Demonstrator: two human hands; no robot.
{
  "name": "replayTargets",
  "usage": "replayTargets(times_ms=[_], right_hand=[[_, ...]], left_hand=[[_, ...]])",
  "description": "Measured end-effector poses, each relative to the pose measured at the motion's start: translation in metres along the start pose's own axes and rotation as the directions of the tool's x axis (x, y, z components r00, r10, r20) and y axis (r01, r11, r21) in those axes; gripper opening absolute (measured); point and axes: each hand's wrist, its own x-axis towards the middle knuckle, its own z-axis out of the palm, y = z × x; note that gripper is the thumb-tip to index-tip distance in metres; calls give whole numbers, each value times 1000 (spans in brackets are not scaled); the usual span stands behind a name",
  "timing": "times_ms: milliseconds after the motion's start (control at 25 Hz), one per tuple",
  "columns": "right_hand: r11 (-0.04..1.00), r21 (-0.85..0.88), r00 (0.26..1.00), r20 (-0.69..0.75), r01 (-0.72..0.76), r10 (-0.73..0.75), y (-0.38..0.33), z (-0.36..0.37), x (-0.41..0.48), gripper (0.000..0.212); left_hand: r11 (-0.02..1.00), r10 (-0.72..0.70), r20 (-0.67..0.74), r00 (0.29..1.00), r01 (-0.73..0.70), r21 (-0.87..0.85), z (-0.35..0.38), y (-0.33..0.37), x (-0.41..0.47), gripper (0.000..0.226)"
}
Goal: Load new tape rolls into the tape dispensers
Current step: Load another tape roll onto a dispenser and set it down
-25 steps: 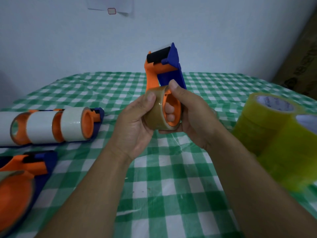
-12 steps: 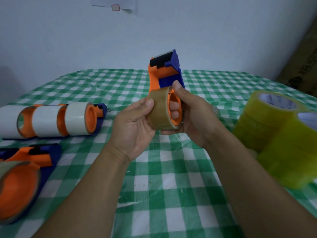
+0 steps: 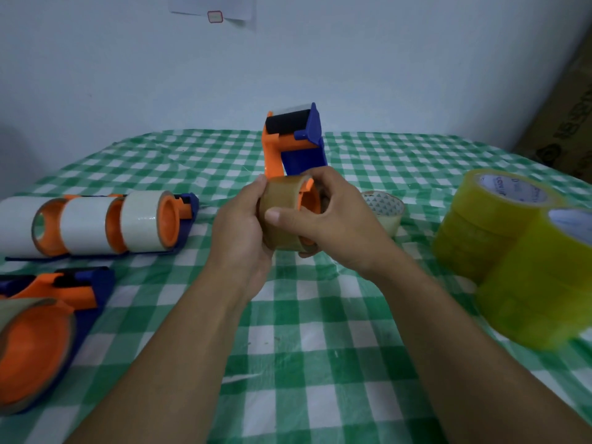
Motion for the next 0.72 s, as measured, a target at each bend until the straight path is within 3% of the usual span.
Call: replayTargets(times_ms=[200, 320, 440, 560, 720], right_hand=[[968, -189, 986, 0, 164, -167, 6, 4, 3, 68], [959, -206, 981, 10, 192, -195, 10, 4, 4, 74], [989, -62, 991, 48, 131, -128, 8, -3, 3, 73], [971, 234, 998, 56, -52, 40, 5, -10, 4, 41], [941, 296, 981, 148, -164, 125, 7, -10, 7, 42]], left_hand=[[997, 21, -64, 998, -16, 70, -2, 7, 1, 61], [995, 63, -66, 996, -58, 87, 0, 4, 1, 57], [996, 88, -51, 995, -88, 11, -3, 0, 4, 44], [994, 106, 78, 991, -103, -47, -8, -1, 4, 49], [989, 144, 239, 960, -144, -16, -10, -4, 1, 30]])
